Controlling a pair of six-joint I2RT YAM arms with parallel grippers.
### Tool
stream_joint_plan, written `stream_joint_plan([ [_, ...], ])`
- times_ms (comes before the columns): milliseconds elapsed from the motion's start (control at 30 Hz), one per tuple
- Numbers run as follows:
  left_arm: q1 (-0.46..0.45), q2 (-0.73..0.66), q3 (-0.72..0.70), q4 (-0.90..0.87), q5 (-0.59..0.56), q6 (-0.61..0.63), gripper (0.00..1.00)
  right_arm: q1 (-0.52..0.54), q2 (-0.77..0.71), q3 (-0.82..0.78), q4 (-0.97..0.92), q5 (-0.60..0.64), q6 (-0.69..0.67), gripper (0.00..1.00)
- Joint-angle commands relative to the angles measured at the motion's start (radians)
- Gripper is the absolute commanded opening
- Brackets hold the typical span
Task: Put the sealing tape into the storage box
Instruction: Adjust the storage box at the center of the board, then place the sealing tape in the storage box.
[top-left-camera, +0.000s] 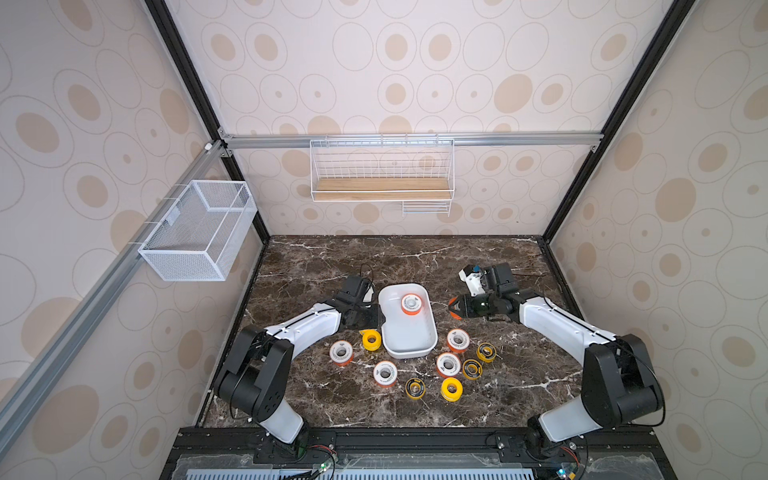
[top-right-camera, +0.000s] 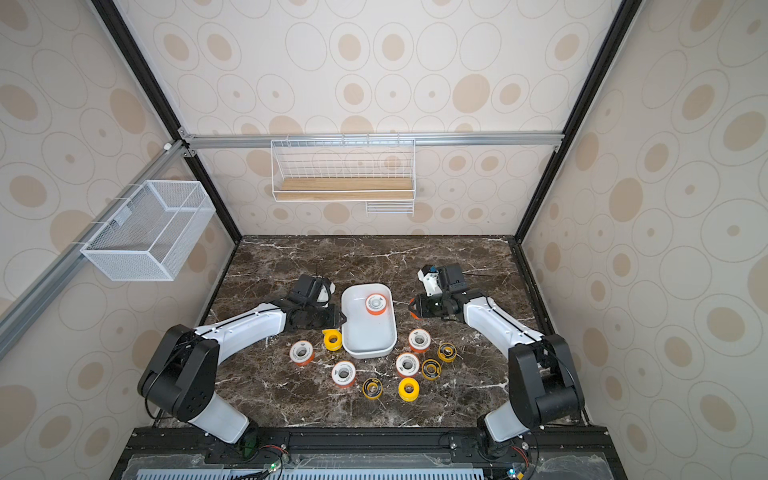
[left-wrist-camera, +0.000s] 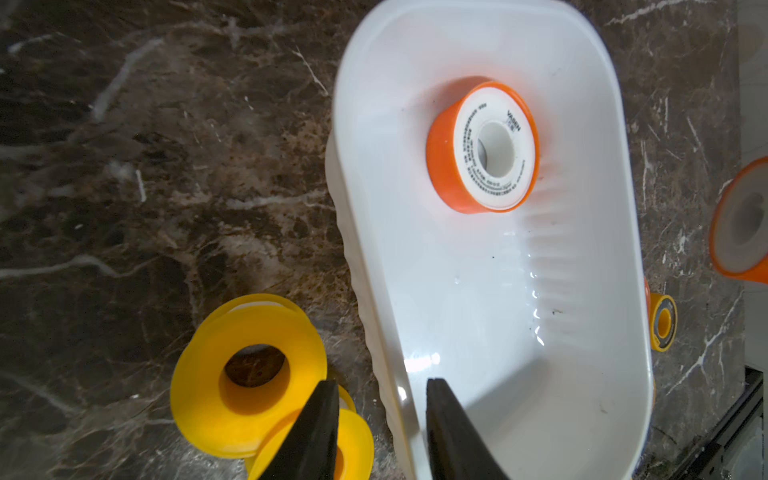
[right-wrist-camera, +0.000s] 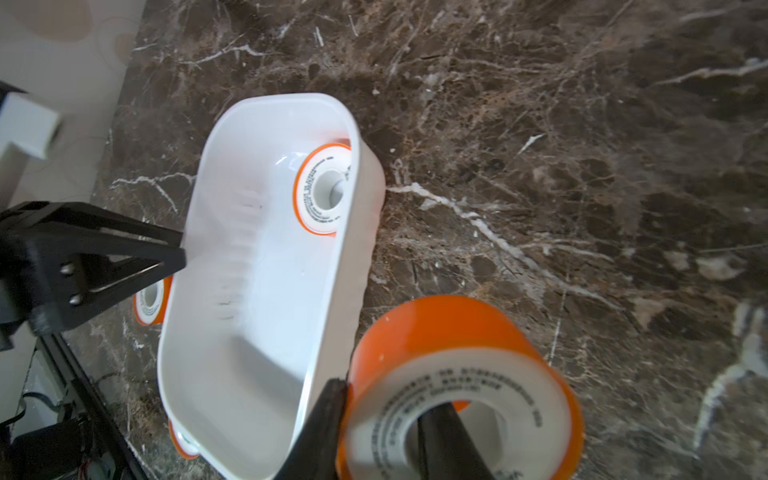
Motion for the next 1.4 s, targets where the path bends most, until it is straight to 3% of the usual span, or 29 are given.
stream_joint_plan([
  [0, 0.006, 0.029, 0.053, 0.022, 0.028, -0.003, 0.35, 0.030, -0.025, 0.016, 0.012, -0.077, -0.054, 0.24],
  [367, 0.006, 0.105, 0.115, 0.028, 0.073, -0.010, 0.31, 0.176, 0.006, 0.101, -0.047, -0.044, -0.130, 0.24],
  [733, 0.006, 0.128, 0.133, 0.035, 0.085, -0.020, 0.31, 0.301, 0.164, 0.243, -0.150, 0.086, -0.188, 0.24],
  [1367, 0.006, 0.144, 0.147, 0.002, 0.065, -0.003, 0.32, 0.356, 0.381, 0.365, -0.254, 0.205, -0.213, 0.25],
])
